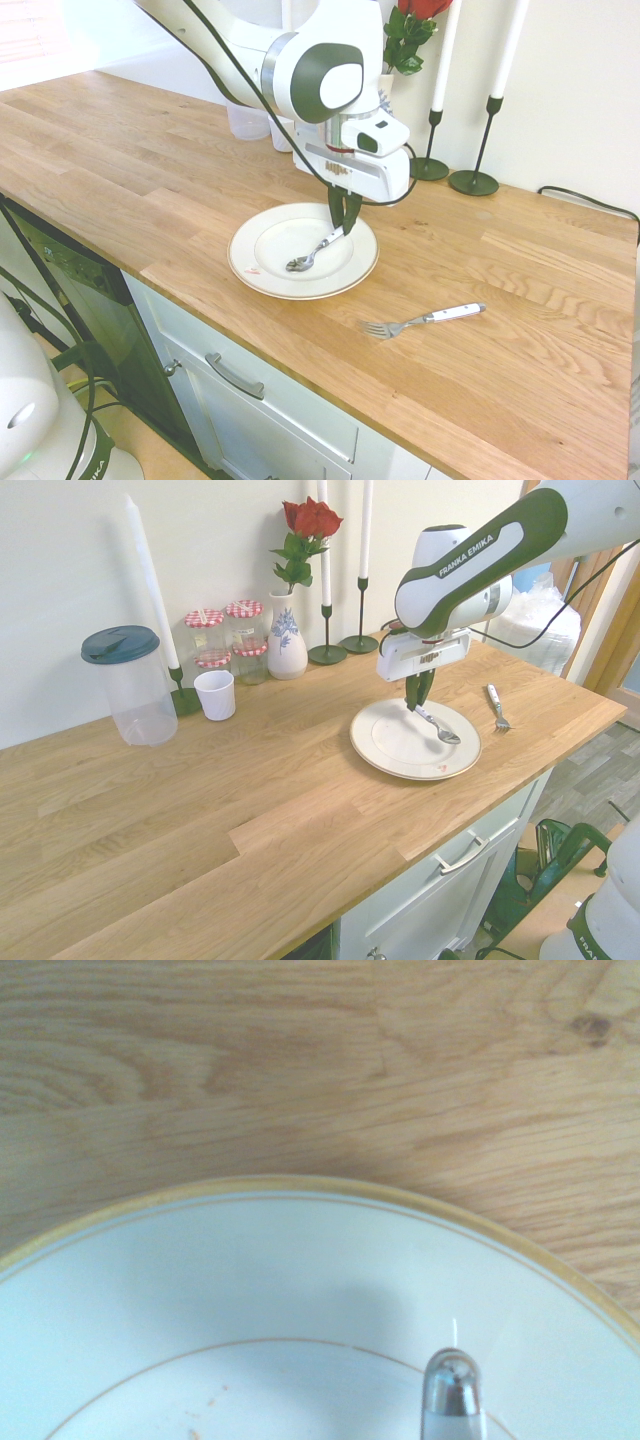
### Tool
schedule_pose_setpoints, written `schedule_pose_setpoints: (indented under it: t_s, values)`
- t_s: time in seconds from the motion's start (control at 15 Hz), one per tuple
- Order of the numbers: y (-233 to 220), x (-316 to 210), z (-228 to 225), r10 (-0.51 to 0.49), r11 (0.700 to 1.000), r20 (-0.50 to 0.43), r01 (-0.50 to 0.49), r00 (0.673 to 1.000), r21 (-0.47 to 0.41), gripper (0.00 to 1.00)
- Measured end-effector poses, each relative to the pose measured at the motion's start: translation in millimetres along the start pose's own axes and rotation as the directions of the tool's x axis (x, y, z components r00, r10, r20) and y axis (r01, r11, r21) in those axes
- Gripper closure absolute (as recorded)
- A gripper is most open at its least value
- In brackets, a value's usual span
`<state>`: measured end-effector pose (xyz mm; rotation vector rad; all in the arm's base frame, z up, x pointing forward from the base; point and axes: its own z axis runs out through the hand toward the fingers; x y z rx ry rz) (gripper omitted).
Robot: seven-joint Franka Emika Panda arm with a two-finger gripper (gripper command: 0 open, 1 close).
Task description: Put the spoon into the plate
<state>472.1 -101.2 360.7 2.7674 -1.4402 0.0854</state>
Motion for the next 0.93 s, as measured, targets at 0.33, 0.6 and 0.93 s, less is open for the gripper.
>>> schedule_pose_setpoints:
  t_s: [0.33, 0.6, 0.93]
  values:
    - [3, -7, 9, -0.012, 1.0, 0.007, 0.012, 1.0, -0.015, 0.0]
    - [0, -9, 9, -0.02, 1.0, 0.0, 0.02, 1.0, -0.018, 0.0]
    - [-7, -24, -28, -0.044, 0.999, -0.032, 0.044, 0.999, 0.013, 0.0]
